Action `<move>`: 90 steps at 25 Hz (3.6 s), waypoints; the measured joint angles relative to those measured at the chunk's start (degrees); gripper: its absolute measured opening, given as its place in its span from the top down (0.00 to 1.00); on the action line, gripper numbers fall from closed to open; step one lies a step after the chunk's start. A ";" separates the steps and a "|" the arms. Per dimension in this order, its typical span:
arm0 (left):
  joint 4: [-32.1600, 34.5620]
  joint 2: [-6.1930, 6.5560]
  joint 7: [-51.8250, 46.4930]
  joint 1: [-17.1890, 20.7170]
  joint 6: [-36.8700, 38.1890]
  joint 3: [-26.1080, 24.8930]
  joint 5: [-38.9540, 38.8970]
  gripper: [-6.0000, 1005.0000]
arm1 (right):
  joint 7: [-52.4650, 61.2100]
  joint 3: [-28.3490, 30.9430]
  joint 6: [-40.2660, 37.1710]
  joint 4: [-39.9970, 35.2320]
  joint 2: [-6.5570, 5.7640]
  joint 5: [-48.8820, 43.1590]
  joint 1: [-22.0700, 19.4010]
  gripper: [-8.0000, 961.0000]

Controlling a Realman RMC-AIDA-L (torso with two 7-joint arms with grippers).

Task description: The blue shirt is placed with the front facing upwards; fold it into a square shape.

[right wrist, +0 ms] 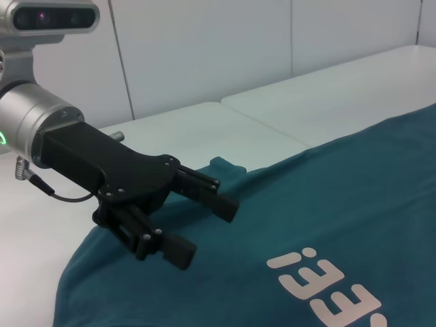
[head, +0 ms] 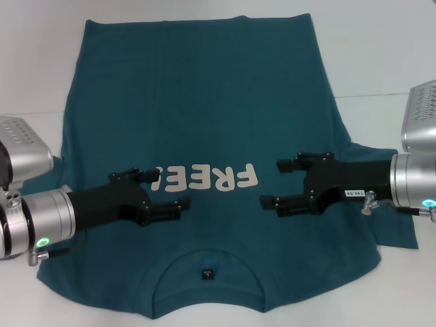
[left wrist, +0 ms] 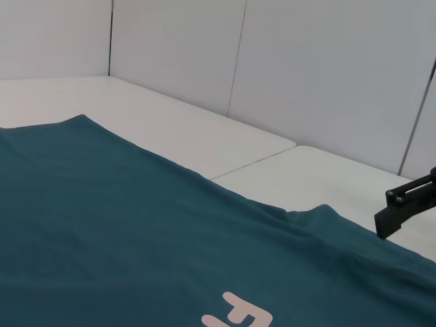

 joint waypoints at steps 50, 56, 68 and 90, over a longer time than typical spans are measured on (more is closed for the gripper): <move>4.33 7.34 -36.22 6.90 -11.75 -14.30 14.24 0.07 | -0.76 0.62 0.98 0.28 -0.01 2.21 -1.07 0.03; 1.90 7.21 -36.18 5.27 -13.52 -14.28 16.29 0.07 | -0.76 0.23 2.36 0.39 -0.07 2.20 -0.78 0.03; -0.06 6.55 -35.35 4.34 -14.47 -13.66 16.57 0.07 | -0.56 0.18 2.73 0.42 -0.26 1.85 -0.31 0.03; 0.10 5.75 -33.43 4.64 -17.22 -13.58 17.40 0.09 | 0.53 0.17 2.61 0.42 -0.18 1.91 -0.66 0.03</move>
